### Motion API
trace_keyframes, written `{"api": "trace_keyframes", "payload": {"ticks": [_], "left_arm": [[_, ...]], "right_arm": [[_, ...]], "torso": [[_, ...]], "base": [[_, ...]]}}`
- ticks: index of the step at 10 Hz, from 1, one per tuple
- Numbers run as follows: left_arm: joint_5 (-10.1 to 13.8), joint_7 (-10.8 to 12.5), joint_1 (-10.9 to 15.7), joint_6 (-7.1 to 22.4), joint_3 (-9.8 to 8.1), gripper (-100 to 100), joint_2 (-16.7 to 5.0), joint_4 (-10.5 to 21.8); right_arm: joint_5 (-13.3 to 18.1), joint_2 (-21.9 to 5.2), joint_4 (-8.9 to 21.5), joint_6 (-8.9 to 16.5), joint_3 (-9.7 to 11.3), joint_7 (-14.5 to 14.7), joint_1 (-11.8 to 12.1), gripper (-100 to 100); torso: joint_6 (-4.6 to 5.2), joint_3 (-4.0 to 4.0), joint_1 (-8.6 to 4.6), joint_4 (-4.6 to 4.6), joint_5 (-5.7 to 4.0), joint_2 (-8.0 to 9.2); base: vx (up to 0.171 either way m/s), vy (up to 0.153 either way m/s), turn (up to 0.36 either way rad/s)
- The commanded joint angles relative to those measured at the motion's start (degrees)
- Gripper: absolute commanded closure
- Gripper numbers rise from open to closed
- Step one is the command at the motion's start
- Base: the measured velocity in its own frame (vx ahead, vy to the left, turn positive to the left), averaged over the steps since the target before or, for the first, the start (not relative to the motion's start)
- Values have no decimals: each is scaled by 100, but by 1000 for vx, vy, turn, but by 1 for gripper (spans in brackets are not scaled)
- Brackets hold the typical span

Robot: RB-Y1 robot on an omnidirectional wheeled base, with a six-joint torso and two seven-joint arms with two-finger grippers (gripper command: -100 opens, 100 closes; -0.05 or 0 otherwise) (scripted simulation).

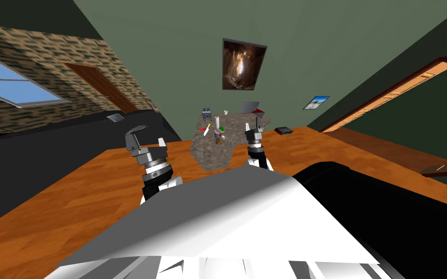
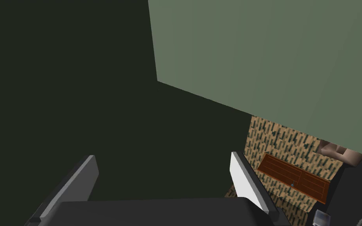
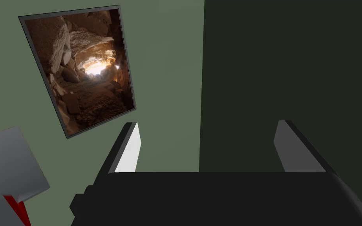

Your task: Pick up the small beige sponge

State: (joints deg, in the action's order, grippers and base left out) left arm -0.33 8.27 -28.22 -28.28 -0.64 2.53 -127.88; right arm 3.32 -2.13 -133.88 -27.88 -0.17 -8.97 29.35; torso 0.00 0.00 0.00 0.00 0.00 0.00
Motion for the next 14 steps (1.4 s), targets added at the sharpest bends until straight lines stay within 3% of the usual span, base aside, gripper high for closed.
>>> {"api": "trace_keyframes", "payload": {"ticks": [1, 5, 10, 11, 13, 14], "left_arm": [[0, 0, 0, 0, 0, 0, 0, 0], [0, 0, 2, 0, 1, 0, 1, 0], [0, 0, 2, 0, 1, 0, 1, 0], [0, 0, 2, 0, 1, 0, 1, 0], [0, 0, 1, 0, 1, 0, 1, 0], [0, 0, 1, 0, 1, 0, 1, 0]], "right_arm": [[60, -253, 125, 20, 11, 43, 76, -100], [296, -845, 537, 75, 37, 232, 256, -100], [843, -1704, 1322, 146, 107, 711, 486, -100], [843, -1765, 1388, 146, 107, 711, 486, -100], [1129, -2126, 1823, 168, 164, 969, 567, -100], [1129, -2192, 1828, 168, 164, 969, 567, -100]], "torso": [[0, 0, 0, 0, 0, 0], [0, 31, 12, 12, 3, 53], [-1, 26, 26, 10, 6, 45], [-2, 25, 35, 10, 7, 43], [-2, 13, 34, 5, 7, 21], [-2, 12, 39, 5, 9, 19]], "base": [[-85, 17, -60], [-141, 33, -25], [-111, 78, 58], [-67, 95, 28], [-45, 104, 110], [-33, 88, 41]]}}
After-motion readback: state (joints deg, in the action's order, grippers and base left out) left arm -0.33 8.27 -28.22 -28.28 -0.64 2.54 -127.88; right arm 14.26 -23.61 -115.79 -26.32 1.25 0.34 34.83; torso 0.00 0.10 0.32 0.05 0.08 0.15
